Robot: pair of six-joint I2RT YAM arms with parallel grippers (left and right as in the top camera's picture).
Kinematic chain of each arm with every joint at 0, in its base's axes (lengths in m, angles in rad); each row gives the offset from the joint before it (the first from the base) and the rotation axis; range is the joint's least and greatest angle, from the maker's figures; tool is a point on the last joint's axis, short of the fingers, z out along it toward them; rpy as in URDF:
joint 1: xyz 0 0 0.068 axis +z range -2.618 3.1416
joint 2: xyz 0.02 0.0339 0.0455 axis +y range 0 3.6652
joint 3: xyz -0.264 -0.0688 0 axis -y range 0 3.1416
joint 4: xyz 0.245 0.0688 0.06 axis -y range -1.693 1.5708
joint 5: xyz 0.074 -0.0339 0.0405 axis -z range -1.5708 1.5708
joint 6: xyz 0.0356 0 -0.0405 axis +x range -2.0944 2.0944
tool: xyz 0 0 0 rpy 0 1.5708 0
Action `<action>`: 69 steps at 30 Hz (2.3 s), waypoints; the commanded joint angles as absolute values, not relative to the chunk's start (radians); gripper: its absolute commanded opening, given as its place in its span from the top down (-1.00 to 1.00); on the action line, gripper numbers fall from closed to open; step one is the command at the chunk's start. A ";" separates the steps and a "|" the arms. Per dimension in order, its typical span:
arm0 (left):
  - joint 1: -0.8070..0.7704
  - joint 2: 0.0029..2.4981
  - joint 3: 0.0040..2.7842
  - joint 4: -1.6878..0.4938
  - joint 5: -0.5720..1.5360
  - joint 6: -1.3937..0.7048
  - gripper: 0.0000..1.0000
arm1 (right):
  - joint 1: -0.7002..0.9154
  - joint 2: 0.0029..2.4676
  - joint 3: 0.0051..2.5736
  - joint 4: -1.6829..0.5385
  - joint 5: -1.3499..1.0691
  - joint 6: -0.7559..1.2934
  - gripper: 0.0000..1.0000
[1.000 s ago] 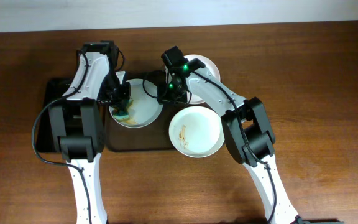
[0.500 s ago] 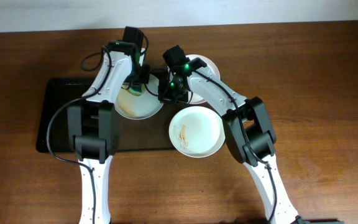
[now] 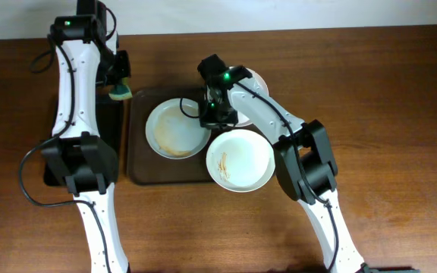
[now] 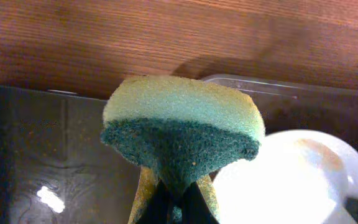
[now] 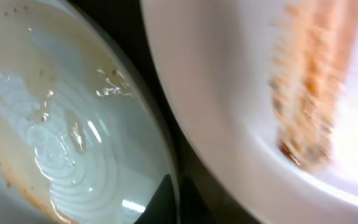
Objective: Clean dirty plates on tray and stack at the side
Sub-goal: 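Lift the scrubbed plate with the right gripper and carry it right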
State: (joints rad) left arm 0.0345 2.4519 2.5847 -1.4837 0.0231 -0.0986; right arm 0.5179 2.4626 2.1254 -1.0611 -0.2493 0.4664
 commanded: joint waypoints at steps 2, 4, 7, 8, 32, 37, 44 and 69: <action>0.038 2.438 2.606 -1.455 0.043 -0.109 0.99 | 0.531 2.381 2.159 -1.101 -0.171 0.453 0.92; 0.038 2.438 2.606 -1.450 0.060 -0.108 0.99 | 0.537 2.369 2.160 -1.110 -0.171 0.453 0.92; 0.038 2.438 2.606 -1.460 0.059 -0.108 0.99 | 0.546 2.336 2.160 -1.130 -0.109 0.453 0.91; 0.038 2.438 2.606 -1.460 0.056 -0.108 0.99 | 0.553 2.324 2.160 -1.142 -0.069 0.453 0.92; 0.042 2.438 2.606 -1.557 0.056 -0.081 0.99 | 0.939 2.166 2.159 -1.249 1.255 0.571 0.92; 0.042 2.438 2.606 -1.557 0.056 -0.081 0.99 | 0.987 2.166 2.159 -1.250 1.374 0.638 0.92; 0.042 2.438 2.606 -1.554 0.056 -0.081 0.99 | 0.974 2.166 2.159 -1.261 1.264 0.705 0.92; 0.042 2.438 2.606 -1.536 0.064 -0.081 0.99 | -0.315 1.959 1.646 -1.138 -0.068 0.371 0.92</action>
